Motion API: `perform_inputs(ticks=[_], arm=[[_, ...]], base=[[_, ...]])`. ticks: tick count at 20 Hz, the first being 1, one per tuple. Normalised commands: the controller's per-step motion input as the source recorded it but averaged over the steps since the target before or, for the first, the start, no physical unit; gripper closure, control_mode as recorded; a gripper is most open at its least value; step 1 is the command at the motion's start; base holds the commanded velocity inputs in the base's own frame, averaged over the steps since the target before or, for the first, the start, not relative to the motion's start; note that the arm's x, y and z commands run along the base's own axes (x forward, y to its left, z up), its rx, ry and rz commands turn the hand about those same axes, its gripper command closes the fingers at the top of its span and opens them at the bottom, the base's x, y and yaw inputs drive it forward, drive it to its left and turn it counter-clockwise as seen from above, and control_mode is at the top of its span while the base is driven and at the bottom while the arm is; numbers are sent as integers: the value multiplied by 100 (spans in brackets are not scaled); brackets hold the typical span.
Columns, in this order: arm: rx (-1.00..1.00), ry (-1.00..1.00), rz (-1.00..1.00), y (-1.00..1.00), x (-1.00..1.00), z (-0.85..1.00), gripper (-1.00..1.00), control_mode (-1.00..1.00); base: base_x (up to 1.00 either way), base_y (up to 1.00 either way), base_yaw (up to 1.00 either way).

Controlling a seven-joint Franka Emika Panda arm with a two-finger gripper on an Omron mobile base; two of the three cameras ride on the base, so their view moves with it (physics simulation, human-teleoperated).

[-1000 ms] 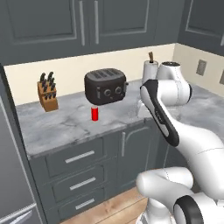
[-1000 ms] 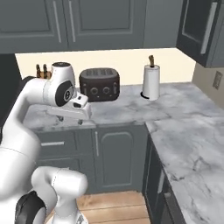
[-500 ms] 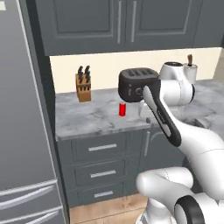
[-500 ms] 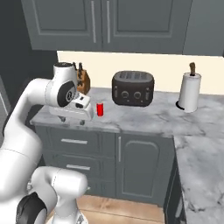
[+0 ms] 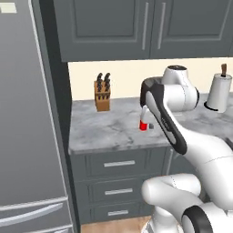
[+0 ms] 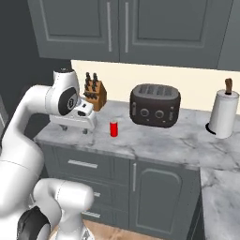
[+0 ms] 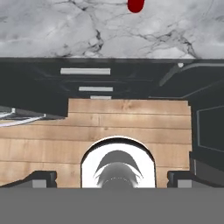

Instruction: Four empty soda cans are scattered around the kitchen. Gather all the cans and cluster them next to the stove for recycling.

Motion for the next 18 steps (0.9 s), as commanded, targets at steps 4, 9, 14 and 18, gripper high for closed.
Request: perform_inputs(ticks=[4,9,14,18], arm=[[0,0,0,0,0,0,-100,100],[0,0,0,0,0,0,-100,100],[0,0,0,0,0,0,-100,100],[0,0,0,0,0,0,-100,100]], base=[[8,-33,5],[0,-56,0],[4,-32,-1],[24,-3,-1]])
